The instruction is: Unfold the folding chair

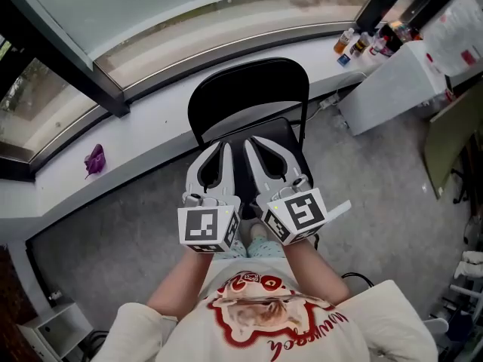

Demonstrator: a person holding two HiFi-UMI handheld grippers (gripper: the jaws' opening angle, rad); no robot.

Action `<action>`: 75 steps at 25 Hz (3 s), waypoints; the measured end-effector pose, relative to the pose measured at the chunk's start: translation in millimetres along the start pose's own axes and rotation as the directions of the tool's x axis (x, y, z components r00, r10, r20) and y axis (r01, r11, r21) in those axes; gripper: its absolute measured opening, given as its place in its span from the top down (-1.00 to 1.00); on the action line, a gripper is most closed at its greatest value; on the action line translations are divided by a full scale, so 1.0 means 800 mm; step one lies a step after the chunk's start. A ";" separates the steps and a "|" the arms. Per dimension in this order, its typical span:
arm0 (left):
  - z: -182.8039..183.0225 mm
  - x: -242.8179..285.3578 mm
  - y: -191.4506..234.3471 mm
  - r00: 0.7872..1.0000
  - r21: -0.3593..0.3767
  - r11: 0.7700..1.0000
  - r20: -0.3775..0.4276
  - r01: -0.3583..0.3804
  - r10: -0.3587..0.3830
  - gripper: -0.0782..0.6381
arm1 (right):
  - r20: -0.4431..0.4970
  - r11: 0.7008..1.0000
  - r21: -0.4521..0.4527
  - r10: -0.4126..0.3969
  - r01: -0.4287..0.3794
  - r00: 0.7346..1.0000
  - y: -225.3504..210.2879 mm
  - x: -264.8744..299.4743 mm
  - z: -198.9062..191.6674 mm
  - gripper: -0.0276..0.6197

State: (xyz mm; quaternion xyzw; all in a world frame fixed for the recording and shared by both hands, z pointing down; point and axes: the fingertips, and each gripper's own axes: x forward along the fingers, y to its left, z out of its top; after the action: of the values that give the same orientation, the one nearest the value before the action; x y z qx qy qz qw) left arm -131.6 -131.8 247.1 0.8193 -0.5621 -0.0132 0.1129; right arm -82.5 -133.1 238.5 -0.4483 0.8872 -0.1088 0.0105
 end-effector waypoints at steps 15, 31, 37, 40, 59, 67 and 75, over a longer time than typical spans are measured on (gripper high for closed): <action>-0.016 -0.053 -0.079 0.984 0.008 0.986 0.052 -0.169 0.169 0.78 | 0.002 0.988 -0.054 0.145 -0.145 0.989 -0.024 -0.096 0.005 0.83; -0.056 -0.163 -0.324 0.908 -0.060 0.916 0.116 -0.397 0.402 0.78 | -0.049 0.939 -0.069 0.335 -0.338 0.941 -0.093 -0.365 0.001 0.83; -0.062 -0.212 -0.346 0.901 -0.078 0.911 0.132 -0.406 0.413 0.78 | -0.026 0.923 -0.095 0.373 -0.374 0.928 -0.067 -0.413 0.010 0.83; -0.065 -0.248 -0.365 0.901 -0.079 0.912 0.143 -0.403 0.410 0.78 | -0.017 0.925 -0.105 0.367 -0.366 0.930 -0.051 -0.445 0.009 0.83; -0.097 -0.468 -0.527 0.937 -0.024 0.948 0.147 -0.318 0.318 0.78 | -0.007 0.928 -0.127 0.353 -0.351 0.936 0.077 -0.705 -0.029 0.83; -0.078 -0.445 -0.580 0.935 -0.021 0.953 0.186 -0.302 0.301 0.78 | 0.001 0.911 -0.191 0.372 -0.365 0.928 0.051 -0.730 0.001 0.83; -0.083 -0.442 -0.595 0.931 0.003 0.947 0.182 -0.322 0.316 0.78 | 0.006 0.907 -0.202 0.379 -0.371 0.925 0.044 -0.742 0.010 0.83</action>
State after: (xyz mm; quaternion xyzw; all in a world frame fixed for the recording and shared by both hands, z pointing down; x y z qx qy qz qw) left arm 185.3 369.2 179.4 0.7142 -0.6957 -0.0592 0.0489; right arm 245.6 358.7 176.4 -0.2707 0.9626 -0.0065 0.0066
